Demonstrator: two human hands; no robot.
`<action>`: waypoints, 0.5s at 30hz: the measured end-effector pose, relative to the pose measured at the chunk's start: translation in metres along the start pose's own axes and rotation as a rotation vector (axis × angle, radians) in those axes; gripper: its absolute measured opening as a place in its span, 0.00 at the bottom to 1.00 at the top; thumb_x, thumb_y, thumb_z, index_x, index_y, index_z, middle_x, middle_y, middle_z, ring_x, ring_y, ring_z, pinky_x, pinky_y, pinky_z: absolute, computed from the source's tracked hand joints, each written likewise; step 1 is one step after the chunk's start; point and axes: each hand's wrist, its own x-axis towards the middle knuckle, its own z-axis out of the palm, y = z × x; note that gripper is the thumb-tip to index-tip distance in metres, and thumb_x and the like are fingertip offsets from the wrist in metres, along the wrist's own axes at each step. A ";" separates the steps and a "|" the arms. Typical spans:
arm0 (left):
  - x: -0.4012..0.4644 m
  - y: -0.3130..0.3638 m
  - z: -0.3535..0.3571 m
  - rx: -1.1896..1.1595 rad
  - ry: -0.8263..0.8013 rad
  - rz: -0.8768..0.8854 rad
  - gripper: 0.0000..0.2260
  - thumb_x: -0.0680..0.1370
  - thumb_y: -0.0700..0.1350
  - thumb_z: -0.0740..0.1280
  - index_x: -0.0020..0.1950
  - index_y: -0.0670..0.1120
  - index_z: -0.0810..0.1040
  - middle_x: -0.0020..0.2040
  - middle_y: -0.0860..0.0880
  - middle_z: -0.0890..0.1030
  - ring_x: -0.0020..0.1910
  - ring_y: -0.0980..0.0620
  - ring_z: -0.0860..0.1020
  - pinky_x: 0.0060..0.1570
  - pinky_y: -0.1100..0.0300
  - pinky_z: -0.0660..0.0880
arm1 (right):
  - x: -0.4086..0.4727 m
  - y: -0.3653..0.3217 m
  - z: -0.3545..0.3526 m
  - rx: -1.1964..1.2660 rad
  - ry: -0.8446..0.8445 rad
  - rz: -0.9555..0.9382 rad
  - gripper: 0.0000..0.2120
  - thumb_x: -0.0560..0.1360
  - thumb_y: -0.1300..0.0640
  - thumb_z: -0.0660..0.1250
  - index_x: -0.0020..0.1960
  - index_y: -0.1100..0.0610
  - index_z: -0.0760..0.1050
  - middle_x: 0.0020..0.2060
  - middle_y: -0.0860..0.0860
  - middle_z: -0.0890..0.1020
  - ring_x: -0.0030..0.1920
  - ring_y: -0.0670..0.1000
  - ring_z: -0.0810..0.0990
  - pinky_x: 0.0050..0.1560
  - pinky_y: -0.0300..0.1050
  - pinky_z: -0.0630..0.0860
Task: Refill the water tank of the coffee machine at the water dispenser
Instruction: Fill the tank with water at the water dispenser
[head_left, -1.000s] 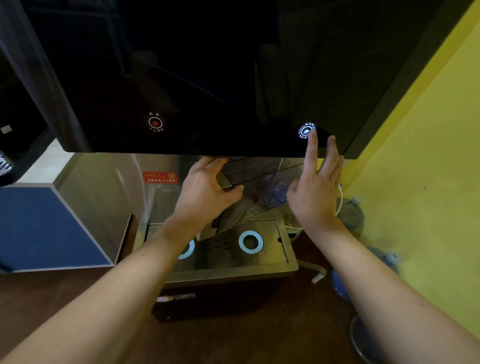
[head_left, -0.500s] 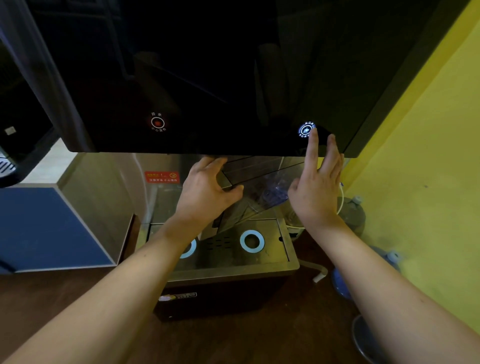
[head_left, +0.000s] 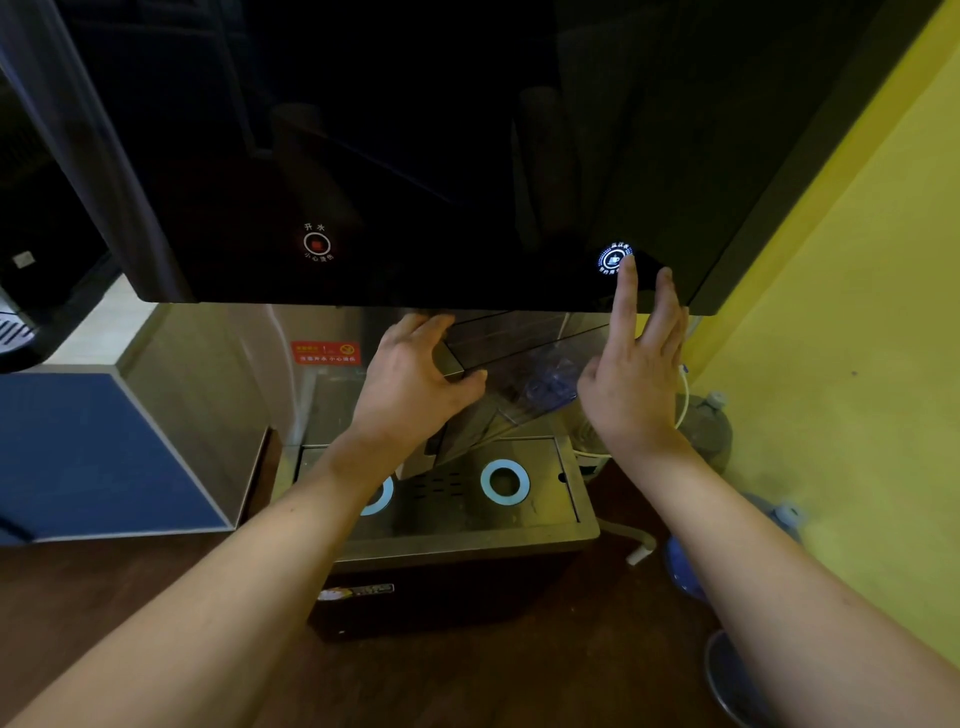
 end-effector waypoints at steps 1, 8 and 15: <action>0.000 0.000 0.000 0.001 -0.002 -0.003 0.30 0.72 0.52 0.74 0.71 0.45 0.72 0.64 0.49 0.74 0.63 0.49 0.73 0.60 0.49 0.75 | 0.000 0.000 0.000 0.000 -0.002 0.000 0.46 0.70 0.68 0.67 0.80 0.53 0.46 0.76 0.65 0.55 0.76 0.66 0.55 0.71 0.65 0.65; 0.000 0.001 0.002 0.022 -0.014 -0.009 0.31 0.72 0.53 0.74 0.71 0.44 0.71 0.63 0.49 0.74 0.63 0.49 0.73 0.60 0.49 0.75 | 0.001 0.001 0.001 -0.002 0.004 0.000 0.46 0.71 0.68 0.67 0.81 0.53 0.45 0.76 0.65 0.55 0.76 0.65 0.55 0.71 0.63 0.66; 0.000 0.004 0.004 0.030 -0.012 -0.011 0.32 0.72 0.53 0.74 0.72 0.44 0.70 0.64 0.48 0.74 0.63 0.49 0.72 0.61 0.53 0.73 | 0.000 0.002 0.002 -0.013 0.005 -0.003 0.46 0.71 0.68 0.67 0.81 0.54 0.45 0.76 0.65 0.55 0.76 0.65 0.55 0.73 0.63 0.63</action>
